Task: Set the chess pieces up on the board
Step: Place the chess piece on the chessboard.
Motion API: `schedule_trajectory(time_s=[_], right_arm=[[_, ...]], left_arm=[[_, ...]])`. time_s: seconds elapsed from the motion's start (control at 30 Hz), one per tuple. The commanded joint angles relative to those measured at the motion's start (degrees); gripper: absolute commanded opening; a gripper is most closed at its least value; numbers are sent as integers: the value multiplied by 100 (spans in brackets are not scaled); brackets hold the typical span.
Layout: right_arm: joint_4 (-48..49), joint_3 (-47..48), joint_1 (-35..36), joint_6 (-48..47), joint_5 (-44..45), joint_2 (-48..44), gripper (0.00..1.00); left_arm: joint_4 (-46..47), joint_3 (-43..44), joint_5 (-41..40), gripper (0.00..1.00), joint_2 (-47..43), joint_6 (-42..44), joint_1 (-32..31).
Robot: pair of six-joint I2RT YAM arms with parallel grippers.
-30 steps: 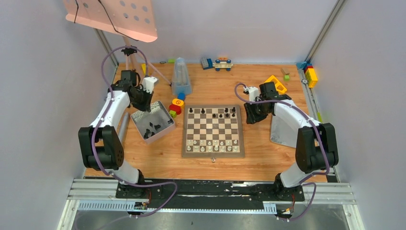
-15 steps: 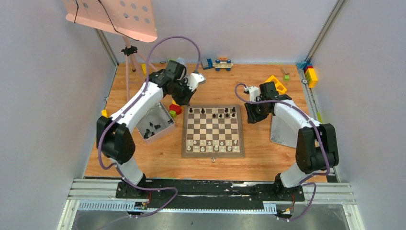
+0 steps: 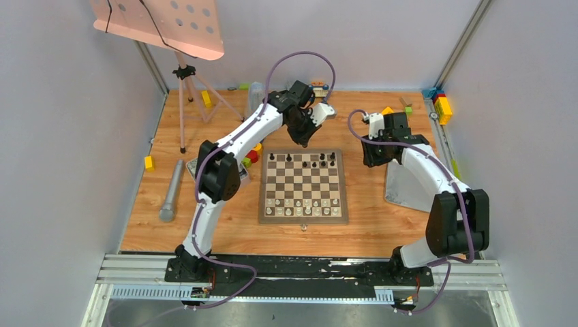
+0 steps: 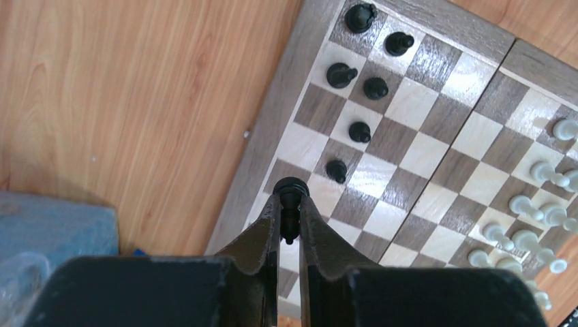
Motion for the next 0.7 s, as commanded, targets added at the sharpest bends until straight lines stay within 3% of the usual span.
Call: schedule_trajectory(time_s=[0.0, 0.27, 0.67], right_arm=[[301, 161, -204, 231, 126, -325, 34], [330, 128, -368, 248, -15, -412, 33], [242, 135, -370, 173, -223, -335, 33]], left_arm=[[-274, 669, 107, 11, 455, -221, -205], [-360, 1376, -31, 12, 1121, -235, -430], [-365, 1518, -102, 14, 1470, -192, -477]])
